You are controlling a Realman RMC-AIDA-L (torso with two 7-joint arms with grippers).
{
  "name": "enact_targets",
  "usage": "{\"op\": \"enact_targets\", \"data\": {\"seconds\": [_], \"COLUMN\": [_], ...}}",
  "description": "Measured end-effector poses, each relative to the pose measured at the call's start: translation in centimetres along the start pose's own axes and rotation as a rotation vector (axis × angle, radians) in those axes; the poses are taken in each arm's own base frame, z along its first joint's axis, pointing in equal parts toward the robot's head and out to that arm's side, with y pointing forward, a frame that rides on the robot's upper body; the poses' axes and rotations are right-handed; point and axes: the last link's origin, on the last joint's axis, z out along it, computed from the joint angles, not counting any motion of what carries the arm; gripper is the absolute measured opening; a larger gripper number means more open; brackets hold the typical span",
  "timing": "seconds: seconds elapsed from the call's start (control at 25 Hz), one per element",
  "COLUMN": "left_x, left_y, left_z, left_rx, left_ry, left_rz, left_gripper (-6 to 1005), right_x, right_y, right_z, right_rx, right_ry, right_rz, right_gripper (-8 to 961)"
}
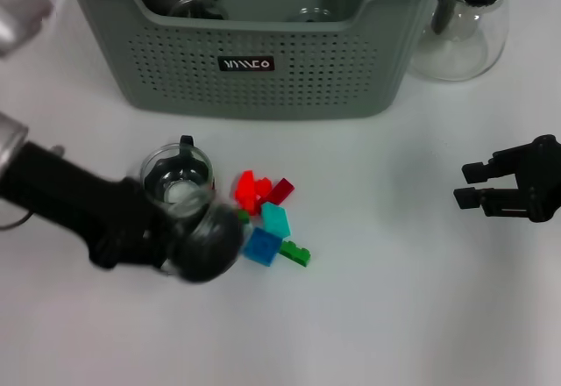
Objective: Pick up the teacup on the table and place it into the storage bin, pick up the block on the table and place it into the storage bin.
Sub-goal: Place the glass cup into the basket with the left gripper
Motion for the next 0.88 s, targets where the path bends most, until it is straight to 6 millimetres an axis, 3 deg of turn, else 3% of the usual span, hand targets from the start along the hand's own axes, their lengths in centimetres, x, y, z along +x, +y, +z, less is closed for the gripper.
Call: {"op": "enact_targets", "data": {"seconds": [0.2, 0.28, 0.4, 0.64, 0.72, 0.88], "left_x": [2.8, 4.6, 7.0, 14.0, 16.9, 20.0], "left_y": [0.1, 0.2, -0.3, -4.0, -5.4, -7.6], "left_z": [-2.3, -3.6, -5.5, -7.0, -6.7, -4.5], "left_rx": [-0.122, -0.102, -0.01, 0.221, 0.307, 0.482], "left_ry": [0.425, 0.651, 0.83, 0.798, 0.69, 0.471], "left_rz": [0.096, 0.135, 0.161, 0.017, -0.04, -0.102], "left_gripper": [69, 74, 81, 95, 100, 109], "right_x": [-0.1, -0.1, 0.0, -0.2, -0.2, 0.1], "right_y": [-0.1, -0.1, -0.1, -0.4, -0.4, -0.1], "right_z": [0.0, 0.1, 0.2, -0.3, -0.3, 0.2], "right_rx": [0.002, -0.001, -0.004, 0.022, 0.023, -0.003], "right_ry": [-0.009, -0.011, -0.015, -0.071, -0.089, -0.112], "right_rz": [-0.002, -0.005, -0.009, -0.022, -0.024, -0.023], "right_gripper": [425, 425, 425, 425, 425, 424]}}
